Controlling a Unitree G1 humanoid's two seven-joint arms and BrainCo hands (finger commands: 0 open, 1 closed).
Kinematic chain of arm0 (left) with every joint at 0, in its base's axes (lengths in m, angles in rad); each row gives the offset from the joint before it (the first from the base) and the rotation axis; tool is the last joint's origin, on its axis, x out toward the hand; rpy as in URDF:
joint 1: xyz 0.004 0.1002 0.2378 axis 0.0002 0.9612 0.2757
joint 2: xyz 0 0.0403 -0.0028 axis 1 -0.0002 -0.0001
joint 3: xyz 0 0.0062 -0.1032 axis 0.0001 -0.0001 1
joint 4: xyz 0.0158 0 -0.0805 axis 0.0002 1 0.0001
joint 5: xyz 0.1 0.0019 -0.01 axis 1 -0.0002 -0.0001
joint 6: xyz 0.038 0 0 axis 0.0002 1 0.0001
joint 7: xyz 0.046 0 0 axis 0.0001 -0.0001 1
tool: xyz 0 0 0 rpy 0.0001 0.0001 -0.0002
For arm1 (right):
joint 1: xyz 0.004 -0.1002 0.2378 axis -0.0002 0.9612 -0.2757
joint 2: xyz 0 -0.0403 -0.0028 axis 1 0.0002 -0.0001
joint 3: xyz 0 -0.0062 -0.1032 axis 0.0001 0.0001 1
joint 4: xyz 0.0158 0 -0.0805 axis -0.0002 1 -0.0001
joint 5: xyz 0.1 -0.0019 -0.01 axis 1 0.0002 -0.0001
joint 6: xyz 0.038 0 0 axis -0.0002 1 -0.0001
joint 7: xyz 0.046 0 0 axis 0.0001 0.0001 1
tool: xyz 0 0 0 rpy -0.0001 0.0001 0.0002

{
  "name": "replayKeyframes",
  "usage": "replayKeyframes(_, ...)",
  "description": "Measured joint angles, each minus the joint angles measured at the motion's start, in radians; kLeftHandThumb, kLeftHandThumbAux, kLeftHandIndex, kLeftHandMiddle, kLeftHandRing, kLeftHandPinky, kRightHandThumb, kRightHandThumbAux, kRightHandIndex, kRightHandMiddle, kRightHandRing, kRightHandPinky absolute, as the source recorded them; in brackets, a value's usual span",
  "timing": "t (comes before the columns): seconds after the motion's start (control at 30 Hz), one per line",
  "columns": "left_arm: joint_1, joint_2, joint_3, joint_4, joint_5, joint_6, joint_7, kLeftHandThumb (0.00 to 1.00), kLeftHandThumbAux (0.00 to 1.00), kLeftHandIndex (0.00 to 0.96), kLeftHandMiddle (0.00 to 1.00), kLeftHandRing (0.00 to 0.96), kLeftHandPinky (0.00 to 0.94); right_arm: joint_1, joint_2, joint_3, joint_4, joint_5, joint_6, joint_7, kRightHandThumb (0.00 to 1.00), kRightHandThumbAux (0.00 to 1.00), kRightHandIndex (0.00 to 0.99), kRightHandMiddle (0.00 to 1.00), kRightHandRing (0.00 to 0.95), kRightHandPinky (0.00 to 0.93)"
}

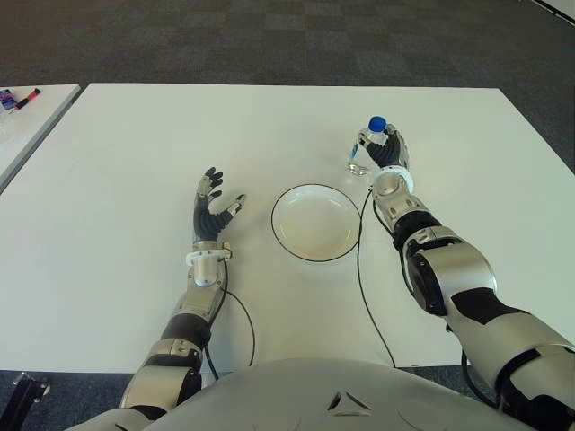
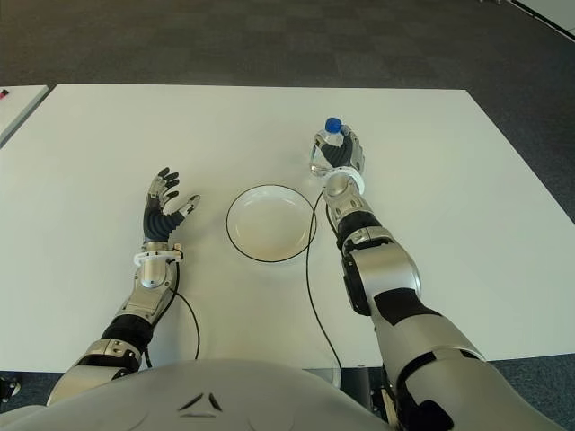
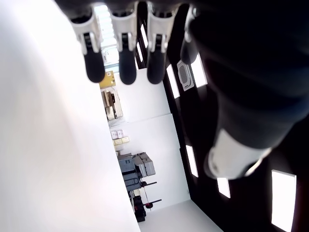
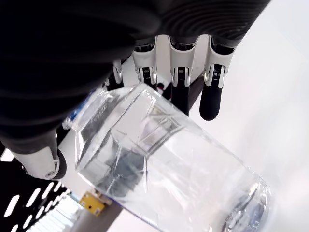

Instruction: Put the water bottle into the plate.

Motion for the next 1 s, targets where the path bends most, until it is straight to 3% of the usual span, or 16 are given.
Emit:
replayKeyframes(0.33, 0.0, 0.0, 0.001, 0.001, -0.013, -0.009, 0.0, 0.219, 0.805, 0.127, 0.19, 0.195, 0.23, 0.011, 0.007, -0.032, 0.007, 0.02, -0.063, -0.024, 0.568, 0.547, 0.338, 0.302, 0.312, 0.362)
replayKeyframes(0.43, 0.0, 0.0, 0.001, 0.002, -0.016, -0.012, -0.001, 0.219, 0.799, 0.126, 0.189, 0.194, 0.224, 0.013, 0.007, -0.033, 0.008, 0.02, -0.076, -0.03, 0.658, 0.655, 0.392, 0.313, 0.321, 0.37)
replayKeyframes(0.53, 0.0, 0.0, 0.0, 0.002, -0.016, -0.012, -0.002, 0.215, 0.792, 0.123, 0.186, 0.192, 0.212, 0.013, 0.007, -0.034, 0.008, 0.021, -0.08, -0.034, 0.689, 0.691, 0.41, 0.32, 0.329, 0.377)
replayKeyframes(1.0, 0.0, 0.0, 0.001, 0.002, -0.025, -0.012, -0.012, 0.215, 0.786, 0.134, 0.186, 0.188, 0.221, 0.014, 0.009, -0.035, 0.015, 0.021, -0.087, -0.034, 0.702, 0.708, 0.417, 0.324, 0.334, 0.381)
